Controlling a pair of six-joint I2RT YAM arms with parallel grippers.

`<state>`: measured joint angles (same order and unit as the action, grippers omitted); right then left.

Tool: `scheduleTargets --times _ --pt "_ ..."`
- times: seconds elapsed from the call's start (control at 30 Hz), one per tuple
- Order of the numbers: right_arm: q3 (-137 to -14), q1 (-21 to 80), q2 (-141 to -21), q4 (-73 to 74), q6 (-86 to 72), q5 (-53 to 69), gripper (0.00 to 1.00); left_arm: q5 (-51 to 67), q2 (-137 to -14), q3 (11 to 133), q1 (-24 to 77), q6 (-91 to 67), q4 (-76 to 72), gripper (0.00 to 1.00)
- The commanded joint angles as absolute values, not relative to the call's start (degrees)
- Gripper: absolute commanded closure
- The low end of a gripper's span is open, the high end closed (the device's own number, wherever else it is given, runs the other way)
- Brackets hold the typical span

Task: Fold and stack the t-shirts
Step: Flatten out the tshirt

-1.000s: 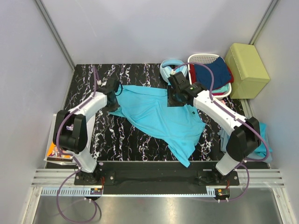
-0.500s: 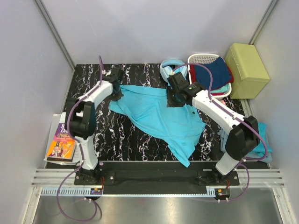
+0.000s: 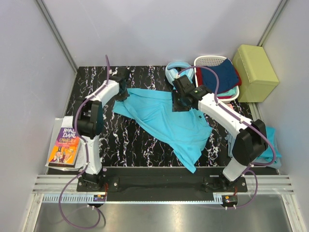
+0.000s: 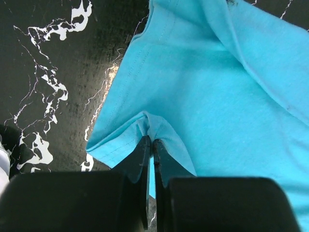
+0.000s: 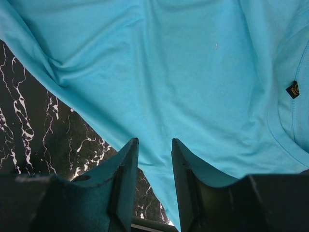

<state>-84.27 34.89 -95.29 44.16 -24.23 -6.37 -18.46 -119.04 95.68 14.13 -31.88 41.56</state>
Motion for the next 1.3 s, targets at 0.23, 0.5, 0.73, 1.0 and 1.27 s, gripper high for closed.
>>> scheduleTargets --times 0.23,0.5,0.73,1.0,1.27 --pt "-84.3 35.4 -95.5 43.1 -24.4 -5.6 0.53 -19.0 -116.4 97.0 13.9 -31.4 40.9 0.54" --pt "-82.4 35.4 -98.4 41.3 -24.8 -4.3 0.53 -20.2 -105.6 86.4 16.0 -33.3 40.4 0.29" --pt "-90.1 35.4 -108.2 42.4 -24.5 -0.5 0.62 -19.0 -97.1 75.2 21.2 -36.1 40.5 0.30" --pt "-101.0 35.4 -119.7 43.8 -25.2 2.2 0.70 -17.8 -88.2 66.3 24.7 -38.1 41.1 0.32" --pt "-105.8 35.3 -128.6 44.6 -25.5 3.3 0.84 -19.8 -82.4 62.7 24.7 -37.4 42.9 0.32"
